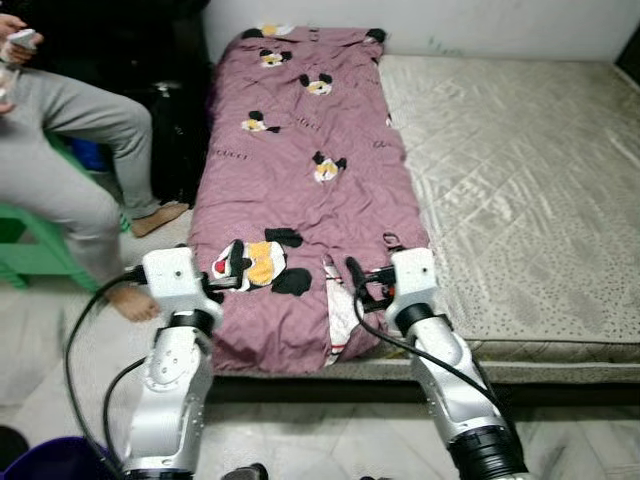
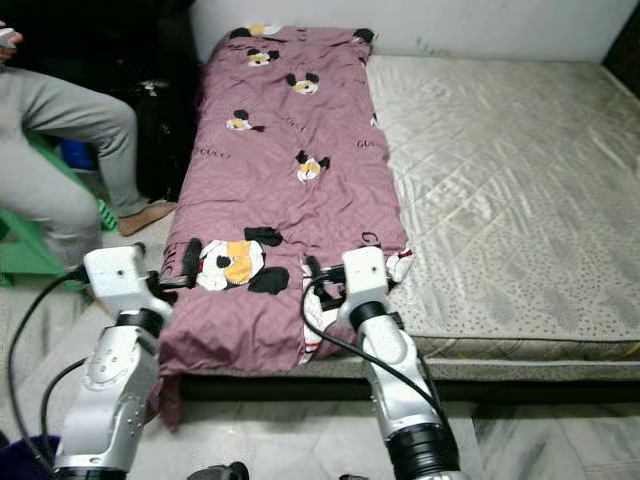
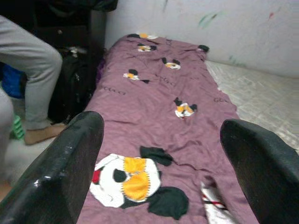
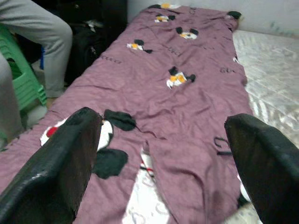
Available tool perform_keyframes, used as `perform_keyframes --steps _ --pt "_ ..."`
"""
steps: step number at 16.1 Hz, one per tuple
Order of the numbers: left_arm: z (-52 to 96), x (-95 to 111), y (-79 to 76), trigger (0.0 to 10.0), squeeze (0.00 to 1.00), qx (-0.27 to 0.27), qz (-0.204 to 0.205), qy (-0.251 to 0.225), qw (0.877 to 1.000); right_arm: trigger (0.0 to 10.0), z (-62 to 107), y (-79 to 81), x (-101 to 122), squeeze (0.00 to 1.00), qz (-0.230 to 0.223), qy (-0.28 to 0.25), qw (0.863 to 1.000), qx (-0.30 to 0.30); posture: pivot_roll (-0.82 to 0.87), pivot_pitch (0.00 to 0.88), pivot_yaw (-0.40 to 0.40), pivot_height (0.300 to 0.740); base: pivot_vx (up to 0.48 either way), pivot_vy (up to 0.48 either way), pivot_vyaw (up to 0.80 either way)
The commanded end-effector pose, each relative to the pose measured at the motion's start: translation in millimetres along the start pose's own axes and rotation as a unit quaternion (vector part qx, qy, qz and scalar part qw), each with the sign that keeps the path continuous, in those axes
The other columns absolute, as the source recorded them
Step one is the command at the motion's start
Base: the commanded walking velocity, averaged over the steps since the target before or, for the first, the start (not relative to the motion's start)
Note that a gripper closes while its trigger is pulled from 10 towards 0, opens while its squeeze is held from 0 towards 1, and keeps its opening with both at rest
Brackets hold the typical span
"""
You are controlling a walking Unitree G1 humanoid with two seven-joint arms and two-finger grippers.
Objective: Clean up the room
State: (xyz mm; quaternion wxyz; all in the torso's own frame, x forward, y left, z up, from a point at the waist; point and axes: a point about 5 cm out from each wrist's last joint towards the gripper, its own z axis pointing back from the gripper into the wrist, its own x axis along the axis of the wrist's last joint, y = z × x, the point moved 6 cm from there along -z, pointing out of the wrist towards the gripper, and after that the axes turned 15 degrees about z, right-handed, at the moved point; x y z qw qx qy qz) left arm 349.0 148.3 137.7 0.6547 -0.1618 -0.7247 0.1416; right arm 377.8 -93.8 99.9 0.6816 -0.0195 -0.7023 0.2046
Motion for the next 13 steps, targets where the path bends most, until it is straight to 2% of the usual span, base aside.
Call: perform_keyframes --steps 1,3,7,13 --pt "-0.5 -3.1 -0.2 10.0 0.0 0.0 0.002 0.009 1.0 10.0 0.3 0.3 -3.6 0.0 -0.004 0.008 1.0 0.0 0.03 0.186 -0.011 0.74 0.0 0.0 -0.49" --pt "0.0 -3.6 -3.2 10.0 0.0 -0.009 0.01 0.012 1.0 10.0 1.0 0.4 -4.6 0.0 -0.004 0.01 1.0 -0.001 0.02 0.191 -0.011 0.74 0.0 0.48 -0.49" --pt "0.9 -6.9 -6.6 10.0 0.0 -0.011 0.012 0.018 1.0 10.0 0.6 1.1 -4.7 0.0 -0.003 0.009 1.0 0.0 0.02 0.187 -0.012 0.74 0.0 0.48 0.0" --pt "0.6 -2.5 -13.3 10.0 0.0 -0.034 0.002 0.01 0.999 10.0 -0.7 -2.1 -6.3 0.0 0.0 0.012 1.0 -0.005 0.02 0.182 -0.008 0.74 0.0 0.0 0.0"
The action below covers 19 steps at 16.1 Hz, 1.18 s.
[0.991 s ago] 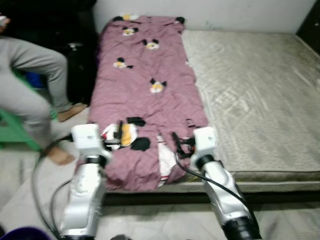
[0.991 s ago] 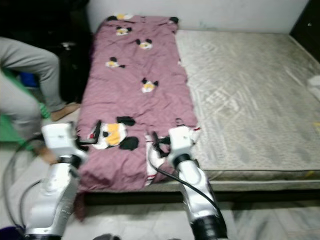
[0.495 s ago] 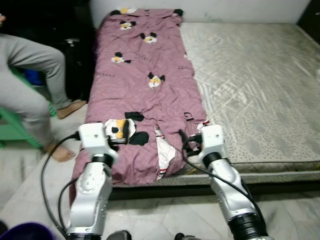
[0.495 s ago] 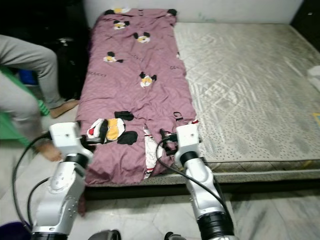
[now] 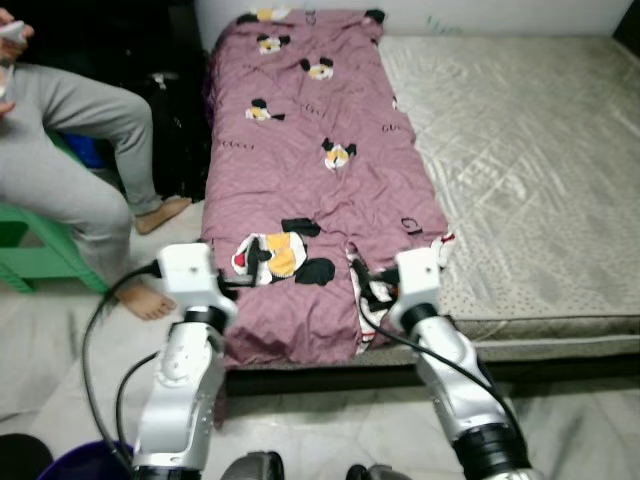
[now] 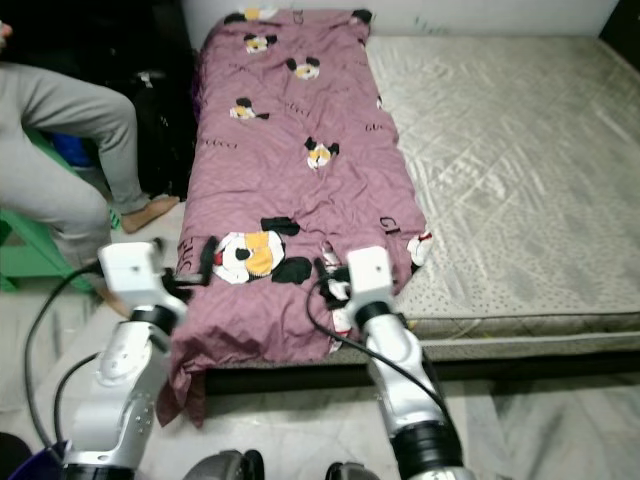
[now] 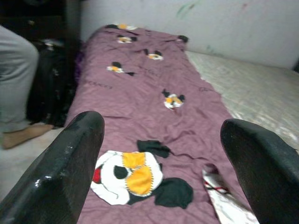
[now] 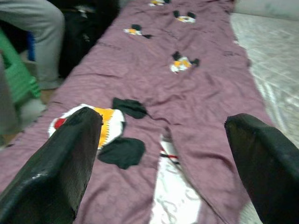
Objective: Clean up the room
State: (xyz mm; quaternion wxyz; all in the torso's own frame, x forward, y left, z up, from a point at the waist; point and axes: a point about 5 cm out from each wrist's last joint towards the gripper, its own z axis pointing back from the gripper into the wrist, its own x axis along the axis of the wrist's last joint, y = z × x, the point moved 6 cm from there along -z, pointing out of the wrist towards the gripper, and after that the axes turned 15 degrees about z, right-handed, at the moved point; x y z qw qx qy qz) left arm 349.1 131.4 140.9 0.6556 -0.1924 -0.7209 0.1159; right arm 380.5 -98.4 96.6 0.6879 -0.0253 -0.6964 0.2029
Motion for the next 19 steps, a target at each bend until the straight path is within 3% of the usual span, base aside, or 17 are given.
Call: perform_keyframes --steps 1,5,15,19 --pt "1.0 1.5 0.8 10.0 0.0 -0.004 -0.001 -0.001 1.0 10.0 0.3 1.6 -2.1 0.0 -0.002 0.004 1.0 -0.001 0.02 0.18 -0.008 0.74 0.0 0.0 -0.8" --pt "0.9 2.8 -2.4 10.0 0.0 -0.013 0.002 -0.003 1.0 10.0 -0.4 0.1 -0.8 0.0 0.0 0.0 1.0 -0.003 0.02 0.171 -0.009 0.74 0.277 0.0 -0.73" --pt "0.0 2.5 -4.9 10.0 0.0 -0.021 0.009 0.0 1.0 10.0 -1.2 5.2 1.2 0.0 0.019 -0.009 1.0 0.013 0.03 0.176 -0.011 0.74 0.359 0.0 0.0" --pt "-0.8 -0.4 -3.4 10.0 0.0 -0.007 0.01 0.001 1.0 10.0 -1.1 4.4 0.9 0.0 0.019 -0.009 1.0 0.009 0.02 0.176 -0.011 0.74 0.0 0.0 0.0"
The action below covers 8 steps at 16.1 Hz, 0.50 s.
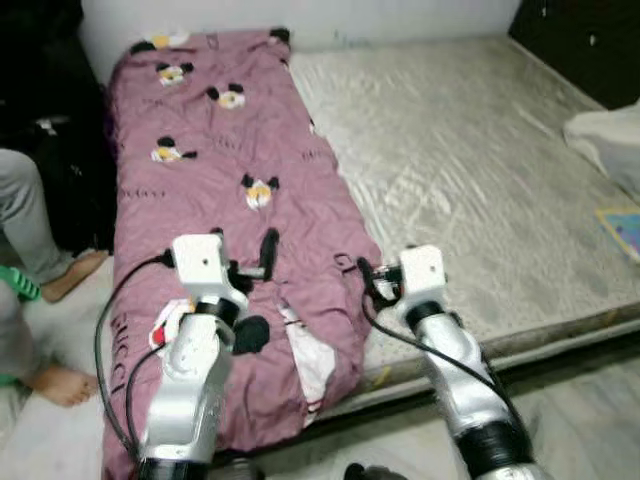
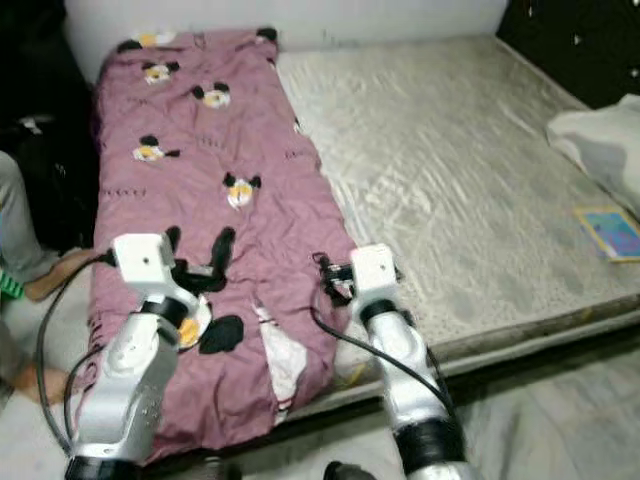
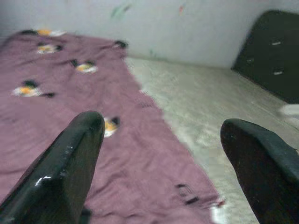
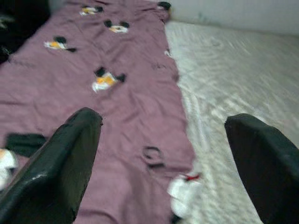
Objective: Clean up the room
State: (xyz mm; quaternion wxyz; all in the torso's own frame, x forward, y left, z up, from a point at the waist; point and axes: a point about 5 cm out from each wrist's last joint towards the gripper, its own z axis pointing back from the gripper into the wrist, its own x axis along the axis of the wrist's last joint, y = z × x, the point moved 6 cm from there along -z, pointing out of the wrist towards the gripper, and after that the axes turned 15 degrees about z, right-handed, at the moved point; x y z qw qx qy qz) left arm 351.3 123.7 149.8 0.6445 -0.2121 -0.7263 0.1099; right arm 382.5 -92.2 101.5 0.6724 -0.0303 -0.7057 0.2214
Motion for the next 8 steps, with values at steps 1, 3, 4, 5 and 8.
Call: perform_keyframes --steps 1,3,4,5,8 --pt "3.9 -4.3 7.8 10.0 0.0 0.018 -0.005 0.006 1.0 10.0 2.5 0.3 -6.1 0.0 0.0 0.009 1.0 0.001 0.02 0.176 -0.011 0.74 0.0 0.0 0.0" --pt "4.9 -7.6 11.5 10.0 0.0 0.032 -0.006 0.009 0.999 10.0 2.3 -0.4 -6.9 0.0 0.007 0.011 1.0 0.002 0.02 0.177 -0.014 0.74 0.0 0.0 0.0" --pt "5.4 -9.3 15.1 10.0 0.0 0.044 -0.008 0.013 0.999 10.0 2.3 0.2 -6.4 0.0 0.009 0.009 1.0 0.003 0.02 0.177 -0.014 0.74 0.0 0.0 0.0" --pt "6.4 -10.4 17.5 10.0 0.0 0.05 -0.018 0.017 0.998 10.0 2.6 1.3 -5.6 0.0 0.011 0.007 1.0 0.005 0.02 0.178 -0.014 0.74 0.0 0.0 0.0" --pt "20.5 -13.1 24.4 10.0 0.0 0.022 -0.051 0.025 0.998 10.0 4.9 0.4 -11.1 0.0 0.001 0.021 1.0 -0.001 0.03 0.194 -0.013 0.74 0.0 0.0 0.0"
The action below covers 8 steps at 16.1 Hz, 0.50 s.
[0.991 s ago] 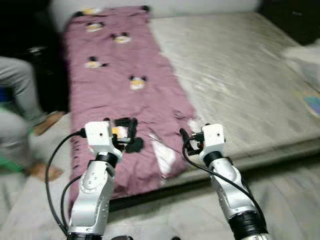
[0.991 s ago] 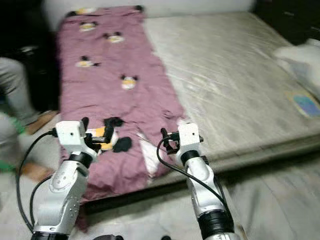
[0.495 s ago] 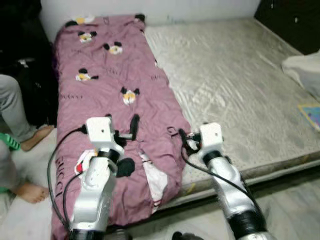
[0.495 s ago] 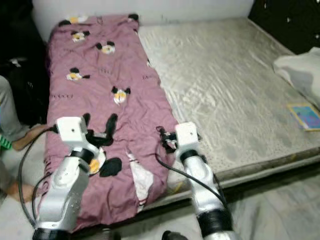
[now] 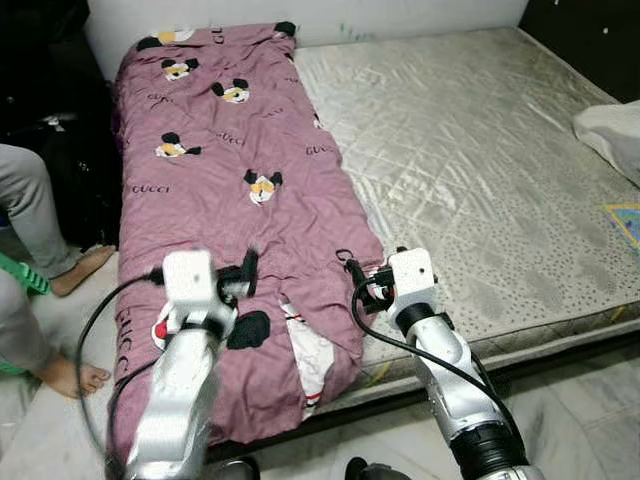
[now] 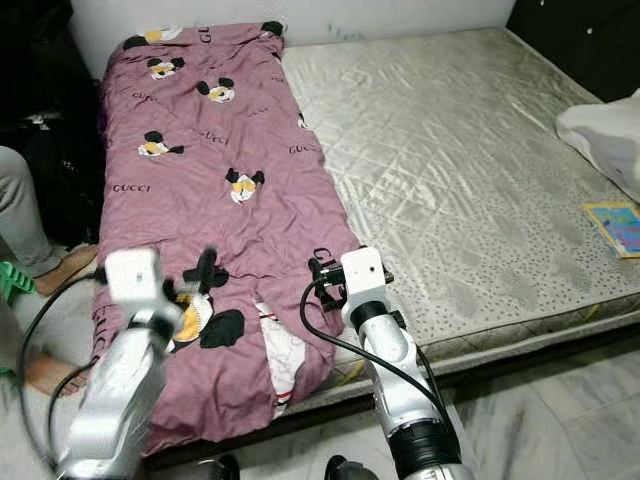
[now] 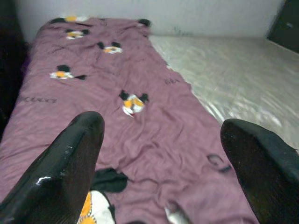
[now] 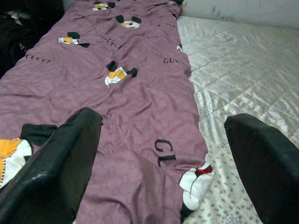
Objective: Clean up the room
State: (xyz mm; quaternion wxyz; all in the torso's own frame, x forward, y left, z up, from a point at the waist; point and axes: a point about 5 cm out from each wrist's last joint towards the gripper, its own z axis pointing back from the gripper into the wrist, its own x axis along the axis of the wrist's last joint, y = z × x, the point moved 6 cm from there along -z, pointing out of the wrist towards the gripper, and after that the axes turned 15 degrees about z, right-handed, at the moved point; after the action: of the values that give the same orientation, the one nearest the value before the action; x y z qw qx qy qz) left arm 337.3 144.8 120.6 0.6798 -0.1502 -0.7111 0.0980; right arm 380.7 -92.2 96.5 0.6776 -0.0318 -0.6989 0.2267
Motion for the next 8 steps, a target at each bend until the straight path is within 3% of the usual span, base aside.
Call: perform_keyframes --steps 1,8 --pt "4.6 0.9 5.4 10.0 0.0 0.006 0.0 -0.002 1.0 10.0 3.4 -0.6 -9.1 0.0 -0.016 0.018 1.0 -0.005 0.03 0.204 -0.013 0.74 0.0 0.0 0.0" --pt "7.7 3.4 10.1 10.0 0.0 0.015 -0.017 -0.006 1.0 10.0 4.2 3.9 -5.7 0.0 -0.025 0.011 1.0 0.004 0.03 0.235 -0.014 0.732 0.0 0.0 0.0"
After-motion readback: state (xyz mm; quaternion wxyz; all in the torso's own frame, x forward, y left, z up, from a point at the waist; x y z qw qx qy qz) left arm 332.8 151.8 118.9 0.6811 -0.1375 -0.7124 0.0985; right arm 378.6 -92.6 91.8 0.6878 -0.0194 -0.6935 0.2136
